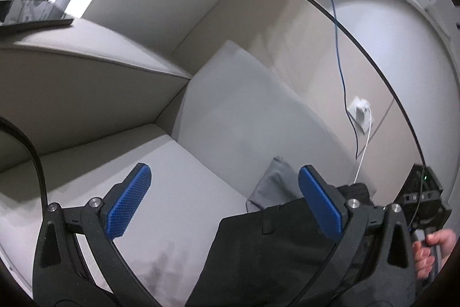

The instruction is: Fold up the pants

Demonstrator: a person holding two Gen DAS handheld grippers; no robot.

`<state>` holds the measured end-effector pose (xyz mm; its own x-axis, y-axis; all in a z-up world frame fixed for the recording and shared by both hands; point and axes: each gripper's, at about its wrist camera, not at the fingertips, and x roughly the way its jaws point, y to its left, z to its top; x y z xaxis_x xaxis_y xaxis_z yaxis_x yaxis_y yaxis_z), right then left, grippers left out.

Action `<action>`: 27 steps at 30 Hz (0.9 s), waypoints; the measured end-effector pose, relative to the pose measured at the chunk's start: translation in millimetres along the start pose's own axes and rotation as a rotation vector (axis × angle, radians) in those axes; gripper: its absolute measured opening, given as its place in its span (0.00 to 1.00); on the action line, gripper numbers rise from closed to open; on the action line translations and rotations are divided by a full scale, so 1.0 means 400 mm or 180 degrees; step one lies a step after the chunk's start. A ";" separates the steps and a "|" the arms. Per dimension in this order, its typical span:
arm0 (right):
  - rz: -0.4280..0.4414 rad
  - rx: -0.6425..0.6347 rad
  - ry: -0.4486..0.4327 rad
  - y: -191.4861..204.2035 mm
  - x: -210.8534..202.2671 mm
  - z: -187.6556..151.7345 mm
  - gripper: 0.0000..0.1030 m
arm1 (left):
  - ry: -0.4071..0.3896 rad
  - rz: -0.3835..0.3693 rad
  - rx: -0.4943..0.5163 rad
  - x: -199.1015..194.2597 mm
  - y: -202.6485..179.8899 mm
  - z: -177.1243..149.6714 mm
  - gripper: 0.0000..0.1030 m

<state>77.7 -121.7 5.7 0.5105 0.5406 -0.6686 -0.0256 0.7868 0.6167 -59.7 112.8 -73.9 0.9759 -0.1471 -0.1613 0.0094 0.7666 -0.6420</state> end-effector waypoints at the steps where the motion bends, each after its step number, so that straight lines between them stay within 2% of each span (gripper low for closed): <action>1: 0.0004 0.0005 -0.0017 -0.006 -0.006 -0.002 0.17 | 0.0021 -0.0006 0.0051 0.003 -0.008 -0.005 0.99; 8: 0.0098 0.0095 -0.0096 -0.061 -0.059 -0.022 0.17 | 0.0187 -0.0008 0.0278 0.013 -0.058 -0.030 0.99; 27: 0.0282 0.0504 -0.0229 -0.291 -0.124 -0.092 0.17 | 0.0320 -0.0035 0.0866 0.044 -0.150 -0.095 0.99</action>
<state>23.8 -229.4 -48.2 0.5725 0.5785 -0.5810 0.0595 0.6774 0.7332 -51.2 40.3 -66.8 0.9490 -0.2071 -0.2376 0.0913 0.9021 -0.4217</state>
